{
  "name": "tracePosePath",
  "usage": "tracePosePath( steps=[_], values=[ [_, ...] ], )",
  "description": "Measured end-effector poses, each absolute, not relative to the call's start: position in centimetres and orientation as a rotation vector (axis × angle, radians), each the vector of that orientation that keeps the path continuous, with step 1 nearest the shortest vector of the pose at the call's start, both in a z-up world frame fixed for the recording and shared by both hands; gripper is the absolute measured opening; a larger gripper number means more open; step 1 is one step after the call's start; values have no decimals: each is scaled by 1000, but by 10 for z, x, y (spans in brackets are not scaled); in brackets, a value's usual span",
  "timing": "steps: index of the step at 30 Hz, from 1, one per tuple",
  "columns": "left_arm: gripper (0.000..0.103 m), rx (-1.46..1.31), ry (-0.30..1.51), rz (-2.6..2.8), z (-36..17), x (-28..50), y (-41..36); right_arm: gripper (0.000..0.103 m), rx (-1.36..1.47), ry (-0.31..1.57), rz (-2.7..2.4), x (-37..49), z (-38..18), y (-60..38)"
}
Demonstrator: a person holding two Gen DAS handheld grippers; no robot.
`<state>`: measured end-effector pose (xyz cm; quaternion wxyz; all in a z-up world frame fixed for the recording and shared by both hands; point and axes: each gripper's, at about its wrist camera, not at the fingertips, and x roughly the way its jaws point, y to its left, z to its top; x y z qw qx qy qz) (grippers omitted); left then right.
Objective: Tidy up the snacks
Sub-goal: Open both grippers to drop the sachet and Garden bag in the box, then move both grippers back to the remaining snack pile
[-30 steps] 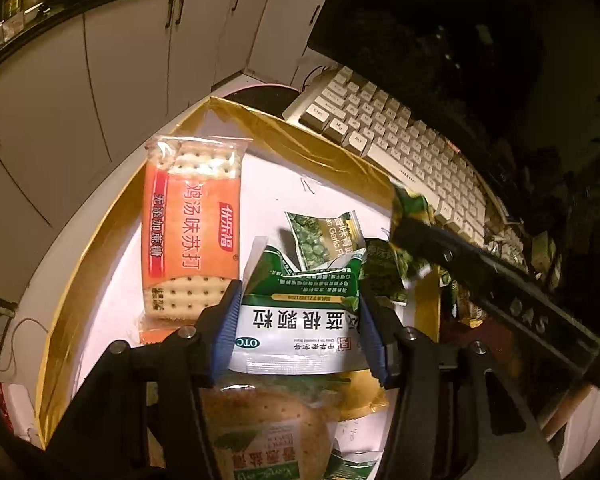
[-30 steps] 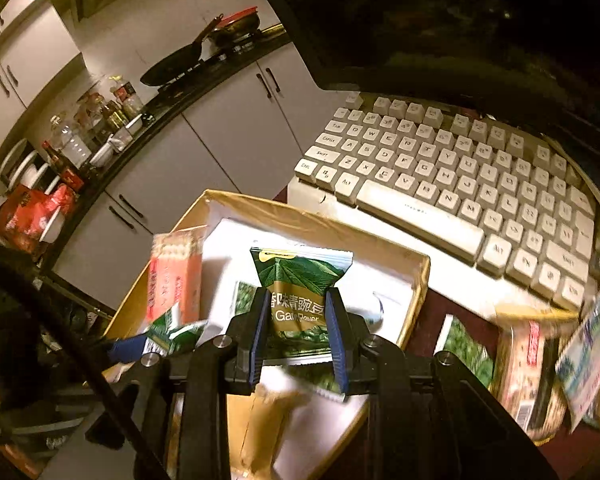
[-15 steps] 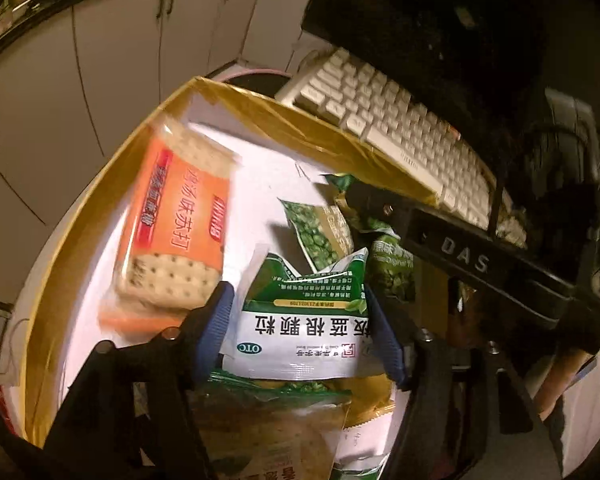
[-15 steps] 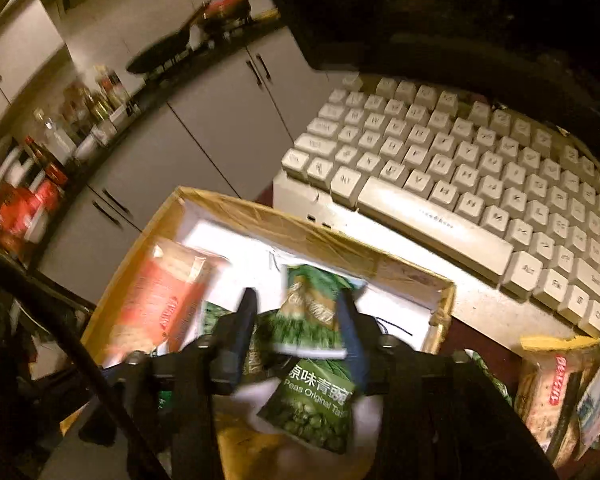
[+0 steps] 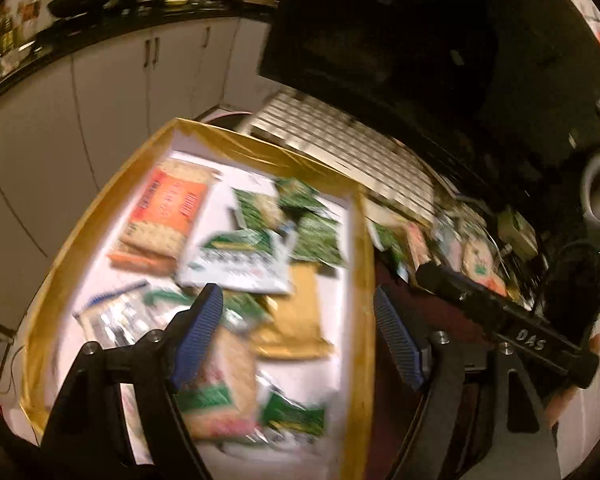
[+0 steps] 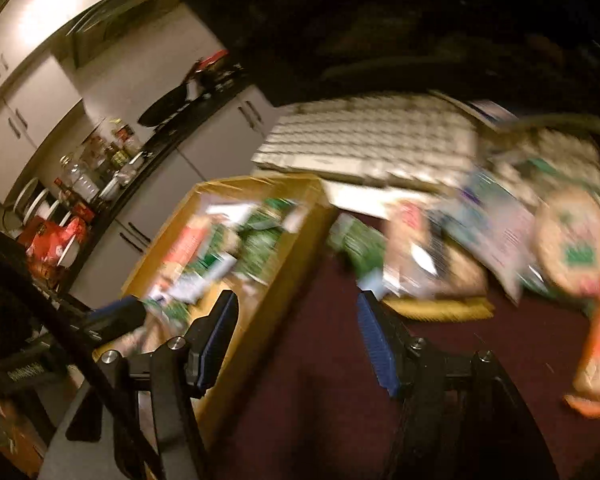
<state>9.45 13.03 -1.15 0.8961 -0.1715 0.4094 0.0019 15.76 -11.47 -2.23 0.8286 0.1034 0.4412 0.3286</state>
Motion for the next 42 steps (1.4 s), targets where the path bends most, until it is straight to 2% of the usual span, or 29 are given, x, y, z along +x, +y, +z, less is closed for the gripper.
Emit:
tracePosePath(
  steps=[7,12,14,17,27,31,33,36,40,42],
  values=[
    [79,-282,886,-78,-10,89,80,62,271,1025,574,165,-57,-166],
    [79,-270,913,-86,-16,87,63,62,285,1002,587,161,-56,-173],
    [79,-270,920,-87,-18,84,59,66,275,992,597,158,-57,-174],
    [79,-269,926,-83,-21,80,57,71,241,976,626,155,-58,-172],
    [79,-302,928,-94,-28,70,61,71,162,997,550,180,-36,-149],
    [79,-328,926,-100,-29,70,67,71,198,1055,499,205,-45,-134],
    [79,-328,924,-101,-29,69,70,77,204,1050,460,211,-46,-127],
    [79,-328,916,-90,-28,66,75,79,156,1039,411,216,-45,-110],
    [79,-350,914,-85,-28,64,81,79,66,1037,350,225,-56,-94],
    [79,-348,913,-86,-27,63,82,71,38,1035,325,222,-57,-93]
  ],
)
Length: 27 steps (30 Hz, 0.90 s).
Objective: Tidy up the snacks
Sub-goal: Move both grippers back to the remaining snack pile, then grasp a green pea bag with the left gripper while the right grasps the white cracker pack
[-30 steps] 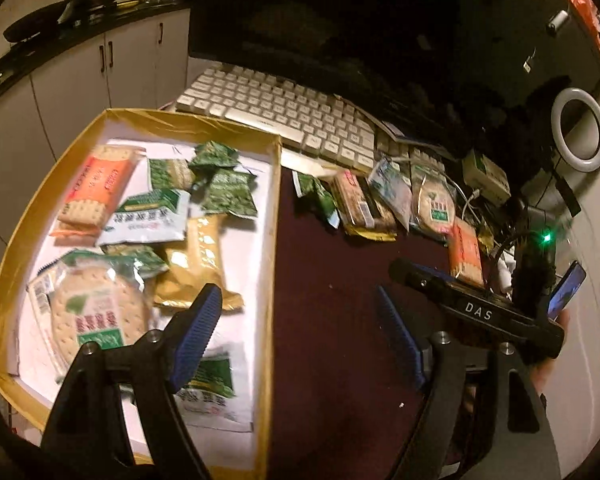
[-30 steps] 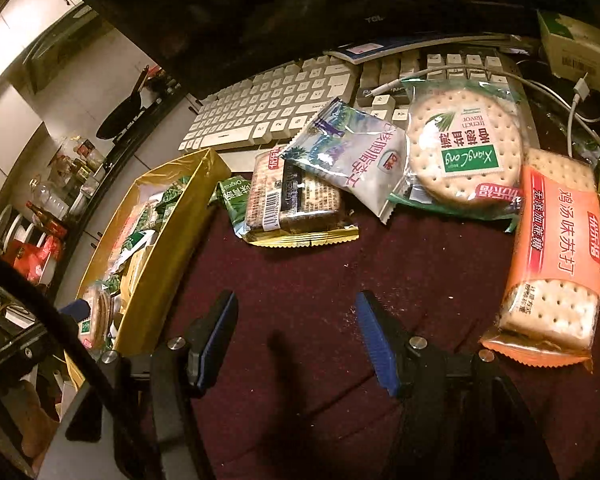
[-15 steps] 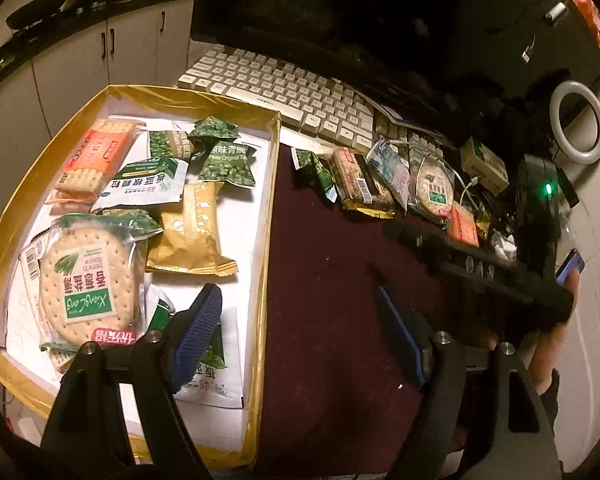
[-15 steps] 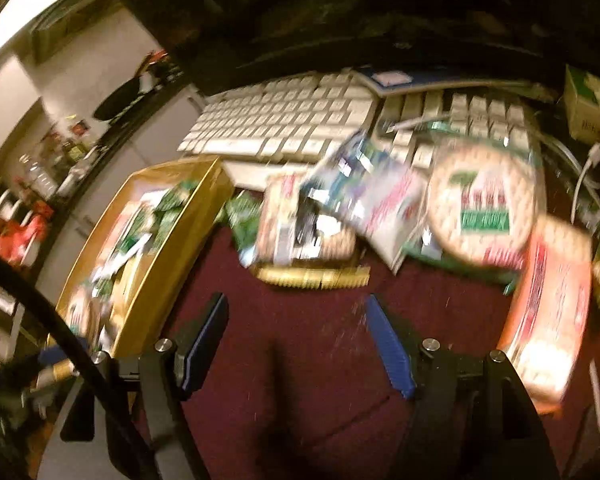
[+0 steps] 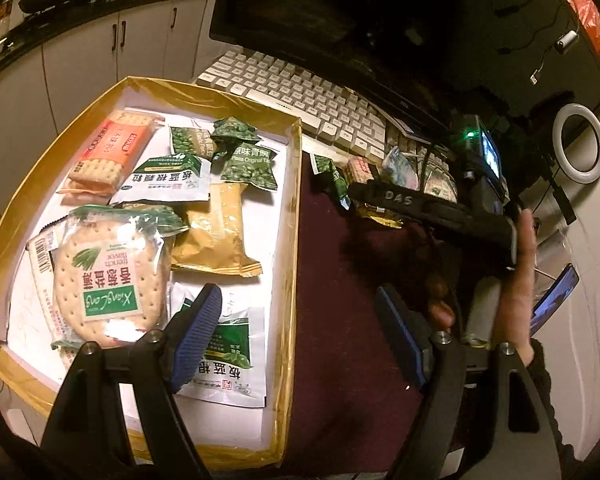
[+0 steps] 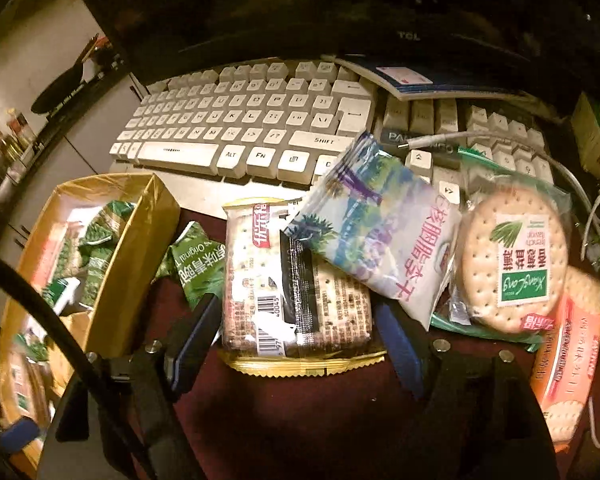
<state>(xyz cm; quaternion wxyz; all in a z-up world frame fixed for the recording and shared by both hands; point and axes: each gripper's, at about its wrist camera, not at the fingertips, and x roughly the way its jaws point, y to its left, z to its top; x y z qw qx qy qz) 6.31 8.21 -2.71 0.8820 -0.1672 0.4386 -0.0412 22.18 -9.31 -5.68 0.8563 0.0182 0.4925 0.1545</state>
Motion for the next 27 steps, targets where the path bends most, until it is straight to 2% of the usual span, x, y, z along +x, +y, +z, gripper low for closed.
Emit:
tracePosePath(
  steps=[9,15,27],
  values=[
    [79,-331,917,-83,-24,63,74,69,117,1019,474,157,-56,-139],
    [79,-317,958,-102,-29,77,54,69,159,930,467,115,-53,-187],
    [77,-245,1063,-8,-40,180,18,69,270,887,441,130,-66,-213]
  ],
)
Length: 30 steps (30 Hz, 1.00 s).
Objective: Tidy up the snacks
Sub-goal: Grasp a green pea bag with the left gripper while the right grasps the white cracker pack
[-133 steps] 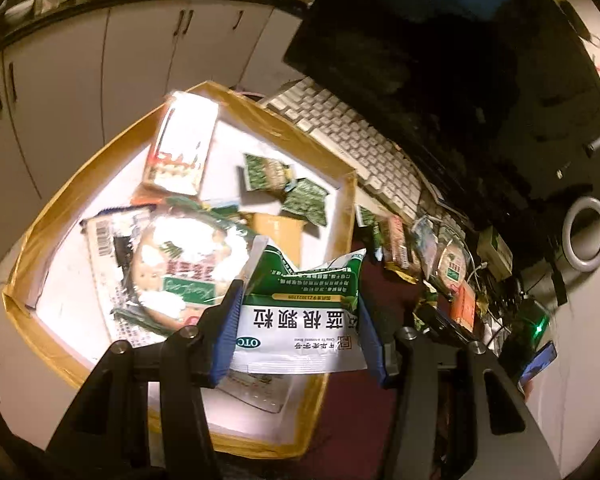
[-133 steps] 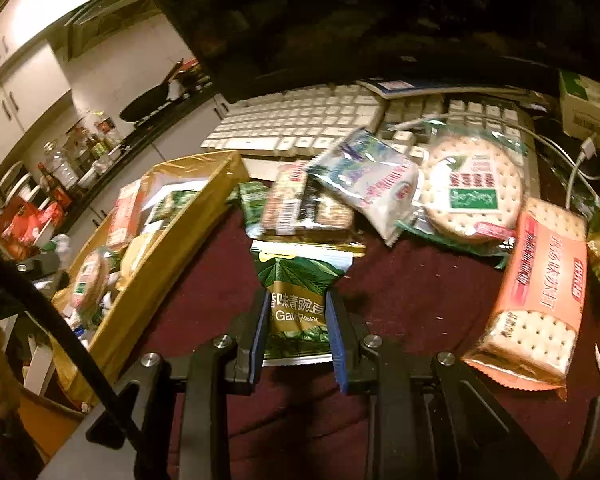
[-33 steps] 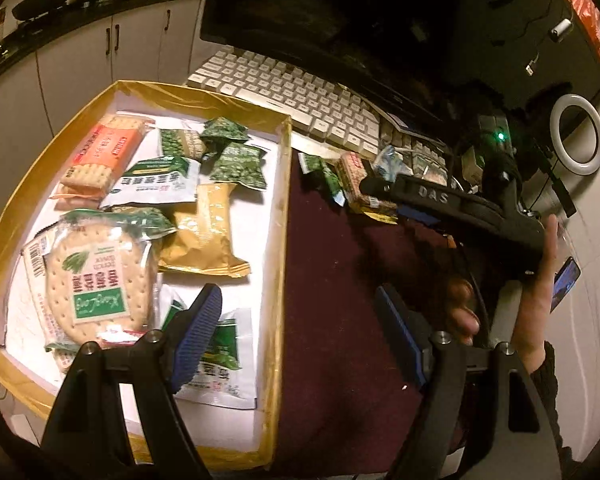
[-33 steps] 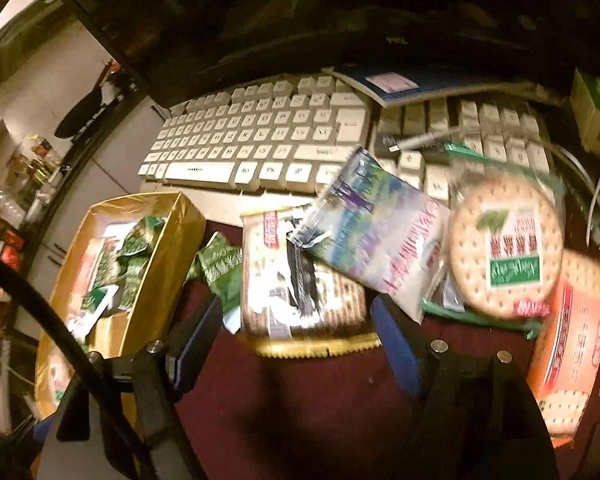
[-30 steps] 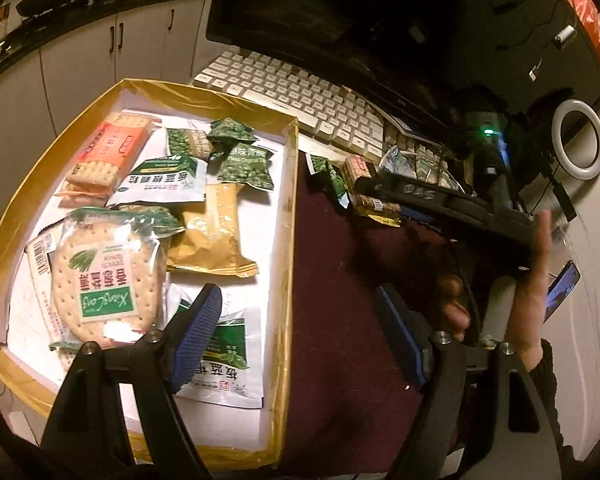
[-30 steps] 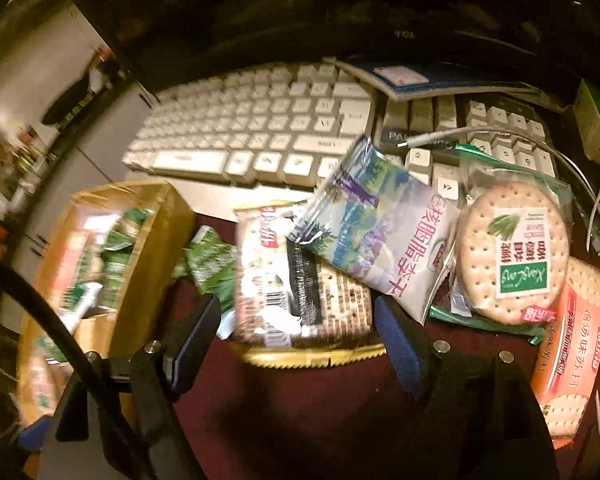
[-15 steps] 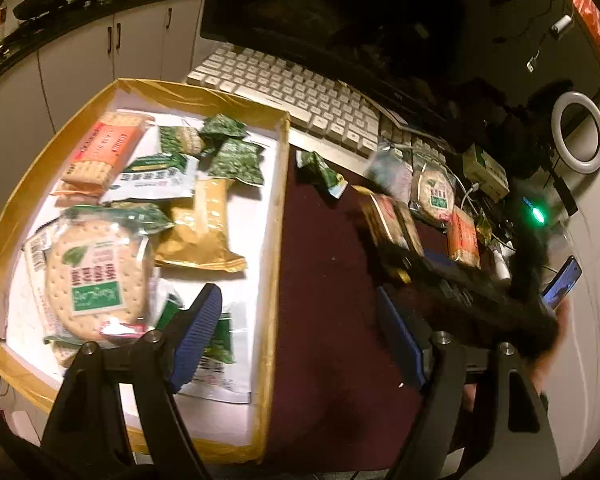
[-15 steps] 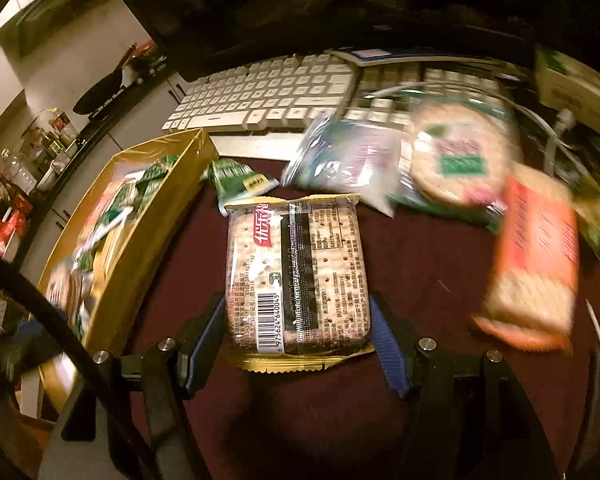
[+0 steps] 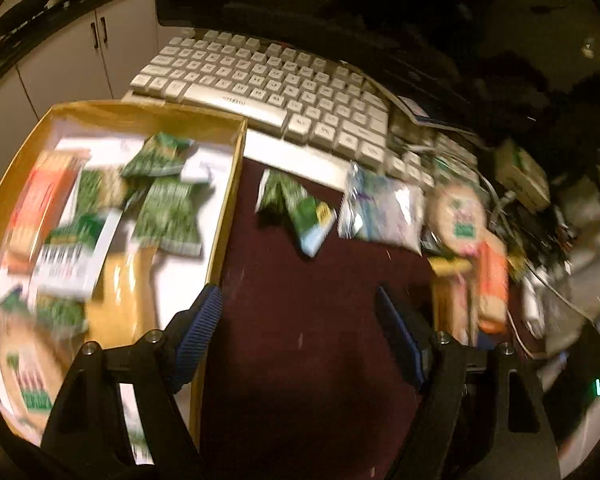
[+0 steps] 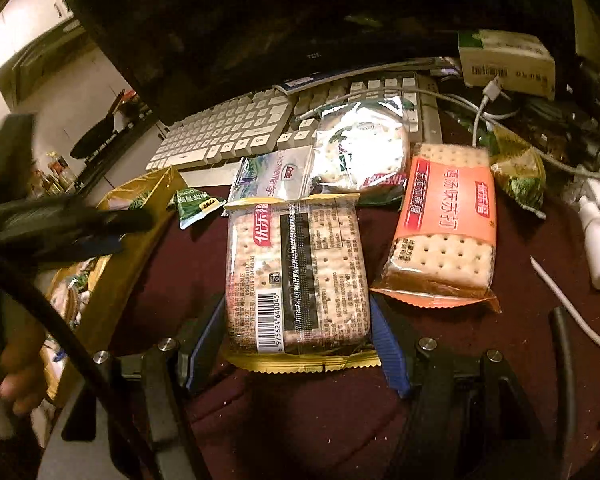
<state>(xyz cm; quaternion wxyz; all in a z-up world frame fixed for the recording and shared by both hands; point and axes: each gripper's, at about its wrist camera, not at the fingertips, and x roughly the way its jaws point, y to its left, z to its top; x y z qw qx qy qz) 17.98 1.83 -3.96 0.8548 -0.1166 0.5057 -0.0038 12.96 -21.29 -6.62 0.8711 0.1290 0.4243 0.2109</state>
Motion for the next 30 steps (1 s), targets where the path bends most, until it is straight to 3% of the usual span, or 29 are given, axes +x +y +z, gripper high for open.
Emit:
tracePosePath(
  steps=[9,14,16,30],
  values=[
    [54,-244,1128,133,-62,243,12,69,281,886,449,129,-66,-213],
    [20,-255,1122,133,-68,243,18,69,283,886,451,130,-66,-214],
    [11,-223,1118,91,-64,234,15,69,283,887,451,130,-66,-214],
    [8,-268,1185,-213,-54,139,19,69,285,887,452,130,-66,-214]
  ],
)
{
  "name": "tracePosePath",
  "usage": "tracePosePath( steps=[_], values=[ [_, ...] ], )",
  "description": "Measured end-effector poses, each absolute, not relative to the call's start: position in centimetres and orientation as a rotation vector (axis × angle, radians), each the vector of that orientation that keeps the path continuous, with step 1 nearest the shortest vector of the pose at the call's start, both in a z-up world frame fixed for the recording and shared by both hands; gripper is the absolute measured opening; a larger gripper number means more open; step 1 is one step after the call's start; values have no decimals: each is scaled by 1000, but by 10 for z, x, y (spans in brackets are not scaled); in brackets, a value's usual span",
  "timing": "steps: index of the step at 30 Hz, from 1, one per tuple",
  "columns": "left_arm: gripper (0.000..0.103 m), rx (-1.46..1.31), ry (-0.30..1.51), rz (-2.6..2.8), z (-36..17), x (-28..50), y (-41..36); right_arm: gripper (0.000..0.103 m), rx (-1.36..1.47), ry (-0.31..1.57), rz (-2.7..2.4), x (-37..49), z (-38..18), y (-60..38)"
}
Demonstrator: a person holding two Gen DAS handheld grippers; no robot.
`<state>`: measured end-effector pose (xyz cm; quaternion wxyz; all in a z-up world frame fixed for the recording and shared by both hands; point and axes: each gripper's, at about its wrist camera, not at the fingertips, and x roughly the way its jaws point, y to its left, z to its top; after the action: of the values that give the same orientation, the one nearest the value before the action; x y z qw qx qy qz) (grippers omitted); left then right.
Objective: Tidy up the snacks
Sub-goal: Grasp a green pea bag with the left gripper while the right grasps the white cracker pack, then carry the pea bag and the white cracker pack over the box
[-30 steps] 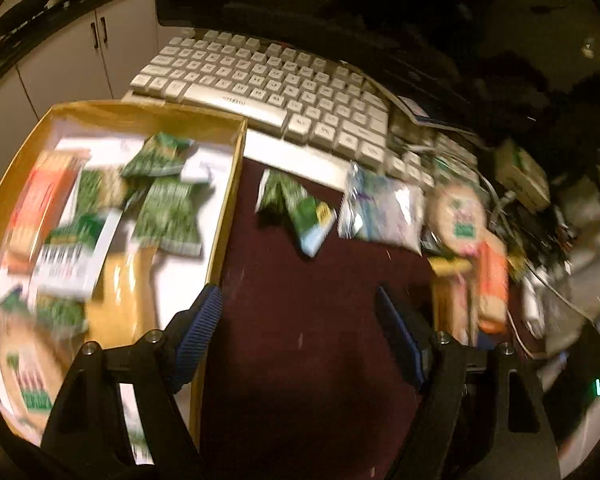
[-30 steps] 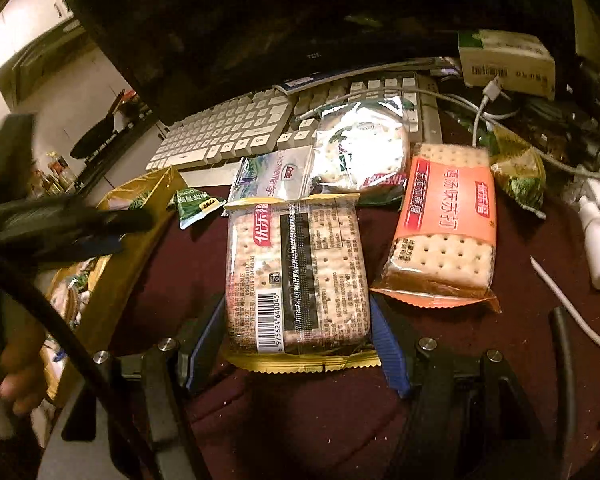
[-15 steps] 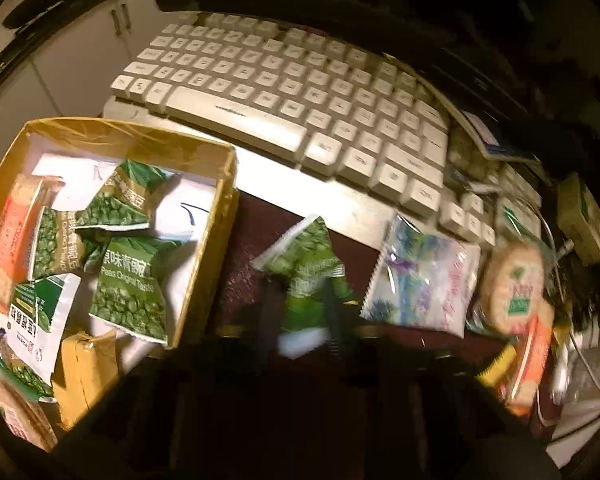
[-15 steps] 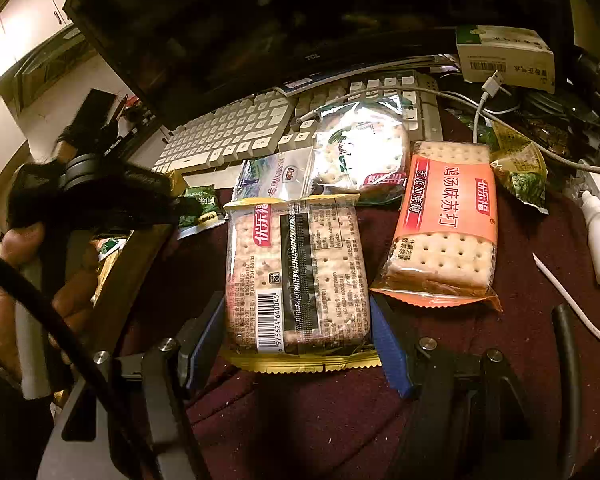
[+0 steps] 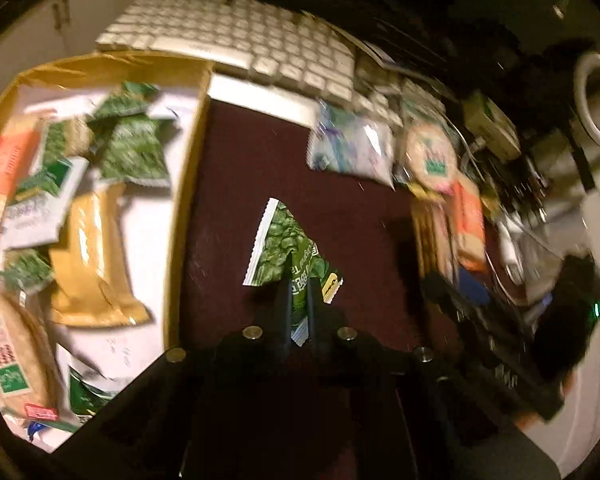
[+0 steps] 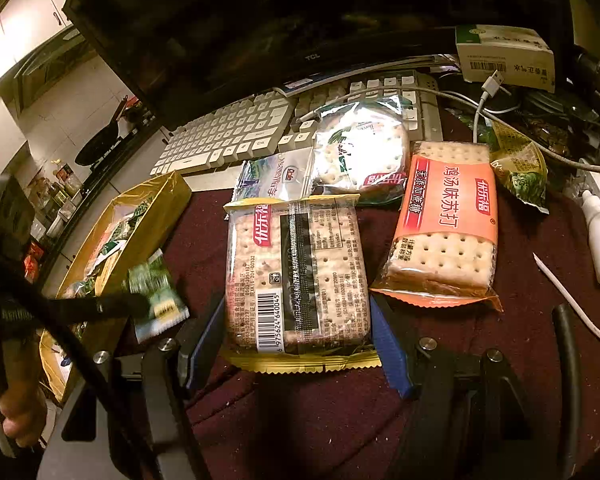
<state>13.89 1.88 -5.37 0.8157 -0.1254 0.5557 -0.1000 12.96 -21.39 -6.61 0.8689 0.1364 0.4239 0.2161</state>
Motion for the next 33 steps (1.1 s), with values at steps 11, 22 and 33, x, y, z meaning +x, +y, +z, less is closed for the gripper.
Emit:
tracePosePath(
  steps=[11,22,33],
  values=[
    [63,-161,1115,21,-49,136,-1,69,284,887,451,130,-66,-214],
    [46,-63,1087,45,-73,151,-6,69,288,887,454,130,-66,-215],
    [44,-287,1013,-77,-48,100,28,69,295,880,462,130,-66,-214]
  ],
)
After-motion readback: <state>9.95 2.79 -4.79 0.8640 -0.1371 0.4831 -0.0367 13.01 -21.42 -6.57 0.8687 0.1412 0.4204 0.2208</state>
